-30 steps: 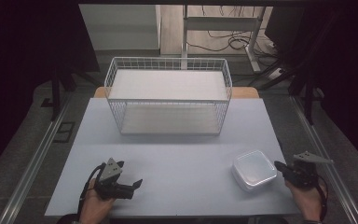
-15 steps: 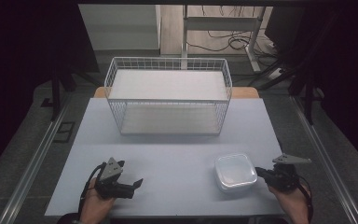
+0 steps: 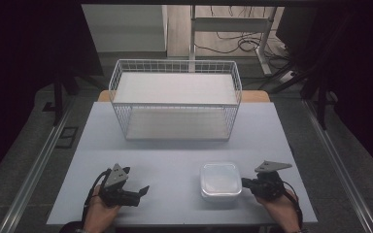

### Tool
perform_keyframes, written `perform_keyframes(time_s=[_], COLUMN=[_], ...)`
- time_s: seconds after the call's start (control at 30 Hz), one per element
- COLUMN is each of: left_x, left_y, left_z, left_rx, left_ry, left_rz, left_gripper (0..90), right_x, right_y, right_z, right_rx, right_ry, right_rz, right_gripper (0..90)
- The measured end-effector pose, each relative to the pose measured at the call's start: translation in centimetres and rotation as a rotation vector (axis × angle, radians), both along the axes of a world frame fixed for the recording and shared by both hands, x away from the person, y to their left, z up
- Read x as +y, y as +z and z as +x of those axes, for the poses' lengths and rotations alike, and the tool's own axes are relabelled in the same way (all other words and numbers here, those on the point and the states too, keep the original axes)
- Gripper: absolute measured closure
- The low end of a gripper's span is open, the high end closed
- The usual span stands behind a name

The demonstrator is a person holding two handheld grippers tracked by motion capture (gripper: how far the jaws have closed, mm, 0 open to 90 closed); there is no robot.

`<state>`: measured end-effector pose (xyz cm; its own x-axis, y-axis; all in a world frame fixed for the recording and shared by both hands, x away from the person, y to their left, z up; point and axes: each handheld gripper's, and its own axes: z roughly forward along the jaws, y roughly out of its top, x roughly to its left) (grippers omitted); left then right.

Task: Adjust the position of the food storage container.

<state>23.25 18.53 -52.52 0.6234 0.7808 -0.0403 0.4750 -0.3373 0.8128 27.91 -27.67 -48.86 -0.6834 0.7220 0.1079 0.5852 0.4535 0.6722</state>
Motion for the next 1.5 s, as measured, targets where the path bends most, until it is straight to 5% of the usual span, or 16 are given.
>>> perform_keyframes(time_s=[0.67, 0.8, 0.93, 1.27, 1.37, 1.5], left_x=[0.2, 0.3, 0.4, 0.0, -0.1, 0.0], left_y=[-0.1, -0.1, -0.1, -0.1, -0.1, -0.1], left_z=[0.1, 0.1, 0.1, 0.0, 0.0, 0.0], left_rx=[0.009, 0.008, -0.003, 0.002, 0.004, 0.019], left_ry=[-0.017, -0.026, -0.046, -0.066, -0.068, -0.053], left_rz=[-0.026, -0.034, -0.055, -0.015, -0.002, -0.007], left_gripper=[4.1, 4.1, 4.1, 5.9, 5.9, 5.9], right_x=[9.4, 10.2, 9.5, 6.5, 6.3, 6.5], right_y=[-0.7, -0.7, -0.3, 0.0, -0.7, -1.4], right_z=[0.4, 0.5, 0.3, -0.3, -0.2, 0.2], right_rx=[-0.006, -0.011, -0.073, -0.200, -0.194, -0.161], right_ry=[0.174, 0.181, 0.155, 0.113, 0.129, 0.125], right_rz=[0.038, 0.033, -0.003, -0.019, -0.038, -0.049], right_gripper=[89.0, 88.9, 86.4, 51.8, 30.5, 20.5])
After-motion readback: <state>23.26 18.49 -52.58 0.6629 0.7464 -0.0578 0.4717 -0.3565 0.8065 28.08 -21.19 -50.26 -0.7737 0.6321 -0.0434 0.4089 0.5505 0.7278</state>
